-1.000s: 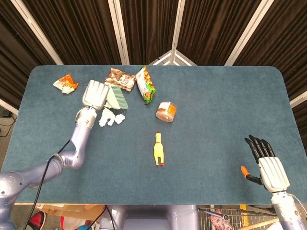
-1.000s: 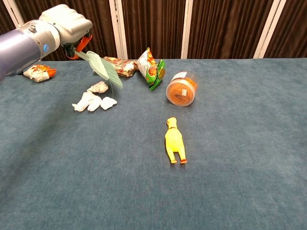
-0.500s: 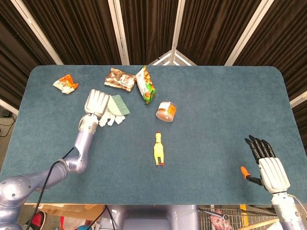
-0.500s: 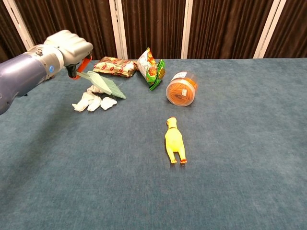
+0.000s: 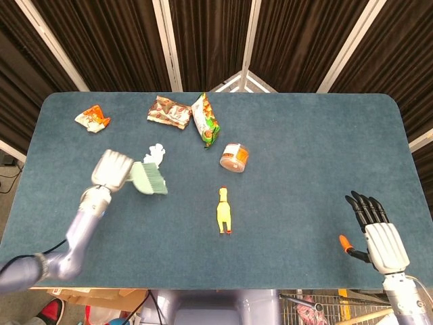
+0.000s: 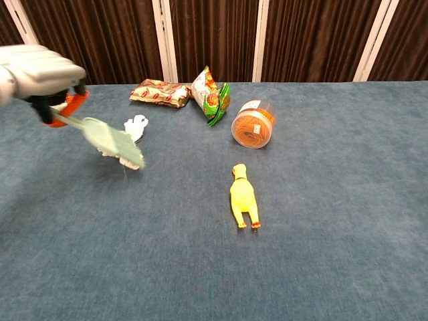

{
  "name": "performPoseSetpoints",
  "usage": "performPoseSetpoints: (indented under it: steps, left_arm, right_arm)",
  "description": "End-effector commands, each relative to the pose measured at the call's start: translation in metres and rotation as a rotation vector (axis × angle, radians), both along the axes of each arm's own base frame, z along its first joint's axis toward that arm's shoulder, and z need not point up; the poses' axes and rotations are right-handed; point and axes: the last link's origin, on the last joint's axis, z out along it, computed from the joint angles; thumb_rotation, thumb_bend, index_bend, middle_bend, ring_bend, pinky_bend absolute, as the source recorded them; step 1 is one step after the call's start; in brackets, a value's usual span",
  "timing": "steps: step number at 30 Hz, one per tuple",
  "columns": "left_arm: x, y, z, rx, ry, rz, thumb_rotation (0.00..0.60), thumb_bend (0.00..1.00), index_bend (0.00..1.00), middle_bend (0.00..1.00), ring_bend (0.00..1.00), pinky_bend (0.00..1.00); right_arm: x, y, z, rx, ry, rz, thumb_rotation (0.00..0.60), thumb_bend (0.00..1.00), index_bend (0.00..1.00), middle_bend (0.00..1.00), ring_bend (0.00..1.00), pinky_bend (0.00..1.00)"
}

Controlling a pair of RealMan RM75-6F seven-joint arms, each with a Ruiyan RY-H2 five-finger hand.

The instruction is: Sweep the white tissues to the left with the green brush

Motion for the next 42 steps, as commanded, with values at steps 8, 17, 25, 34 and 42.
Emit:
performPoseSetpoints:
  steps: [8, 17, 25, 34, 42]
  left_arm:
    - [0.009, -0.005, 0.068, 0.149, -0.033, -0.041, 0.6, 0.93, 0.68, 0.94, 1.0, 0.97]
    - [0.04, 0.044, 0.004, 0.175, -0.093, -0.101, 0.6, 0.93, 0.68, 0.94, 1.0, 0.97]
    - [0.045, 0.074, -0.05, 0.205, -0.075, -0.073, 0.6, 0.93, 0.68, 0.94, 1.0, 0.97]
    - [0.031, 0.081, -0.08, 0.214, -0.11, 0.009, 0.6, 0.93, 0.68, 0.94, 1.0, 0.97]
    - [-0.005, 0.06, -0.068, 0.182, -0.035, 0.043, 0.6, 0.93, 0.68, 0.94, 1.0, 0.97]
  right_arm:
    - [0.002, 0.0, -0.002, -0.001, 0.007, 0.01, 0.6, 0.34, 0.0, 0.0, 0.0, 0.0]
    - [0.0, -0.001, -0.002, 0.001, 0.0, 0.002, 0.6, 0.34, 0.0, 0.0, 0.0, 0.0]
    - [-0.002, -0.002, -0.001, 0.0, -0.013, -0.009, 0.6, 0.34, 0.0, 0.0, 0.0, 0.0]
    - [-0.001, 0.0, -0.001, 0.008, -0.004, 0.002, 0.6, 0.34, 0.0, 0.0, 0.0, 0.0]
    - [-0.001, 0.001, 0.001, 0.001, -0.011, -0.004, 0.6, 0.34, 0.0, 0.0, 0.0, 0.0]
